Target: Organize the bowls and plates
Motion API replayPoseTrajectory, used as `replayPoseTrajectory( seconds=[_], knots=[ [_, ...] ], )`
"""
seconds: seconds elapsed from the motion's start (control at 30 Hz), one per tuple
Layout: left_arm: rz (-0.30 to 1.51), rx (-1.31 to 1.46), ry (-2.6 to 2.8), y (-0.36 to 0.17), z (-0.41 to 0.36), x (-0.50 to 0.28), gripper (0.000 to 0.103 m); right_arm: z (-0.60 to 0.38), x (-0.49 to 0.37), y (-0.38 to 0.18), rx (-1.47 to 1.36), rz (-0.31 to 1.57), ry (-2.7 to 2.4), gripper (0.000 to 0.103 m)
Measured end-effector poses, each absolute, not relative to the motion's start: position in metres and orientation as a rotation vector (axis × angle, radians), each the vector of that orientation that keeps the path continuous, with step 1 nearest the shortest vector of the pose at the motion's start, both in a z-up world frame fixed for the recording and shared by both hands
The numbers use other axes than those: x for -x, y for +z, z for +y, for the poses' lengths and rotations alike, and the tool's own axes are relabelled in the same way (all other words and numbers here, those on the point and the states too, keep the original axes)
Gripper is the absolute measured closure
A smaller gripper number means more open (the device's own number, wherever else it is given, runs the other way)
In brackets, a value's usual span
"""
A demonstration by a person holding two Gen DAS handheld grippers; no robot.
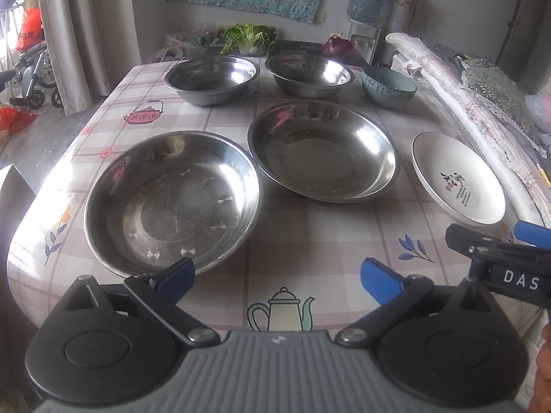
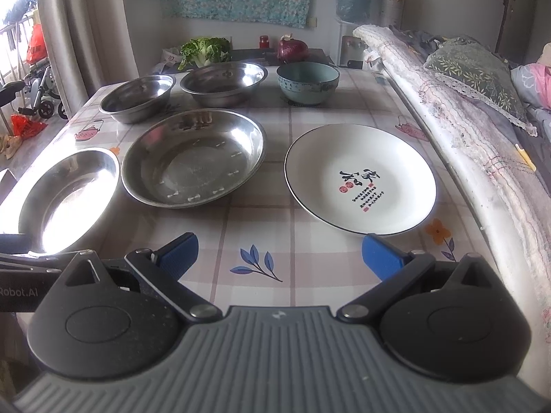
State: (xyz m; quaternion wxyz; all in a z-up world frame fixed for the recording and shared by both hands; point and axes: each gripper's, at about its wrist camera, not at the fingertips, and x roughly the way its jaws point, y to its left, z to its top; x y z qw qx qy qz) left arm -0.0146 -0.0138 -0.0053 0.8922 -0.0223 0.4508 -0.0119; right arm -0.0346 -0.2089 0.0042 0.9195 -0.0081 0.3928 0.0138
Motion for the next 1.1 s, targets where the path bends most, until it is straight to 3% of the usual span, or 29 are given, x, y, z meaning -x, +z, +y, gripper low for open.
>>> replayPoseTrajectory(
  seconds=[1.1],
  knots=[
    [0.921,0.054,-0.003,-0.0030,-0.0050,0.0160,0.000,-0.2003,0.0378,0.0112,0.046,0.804,0.039,0.001]
  ],
)
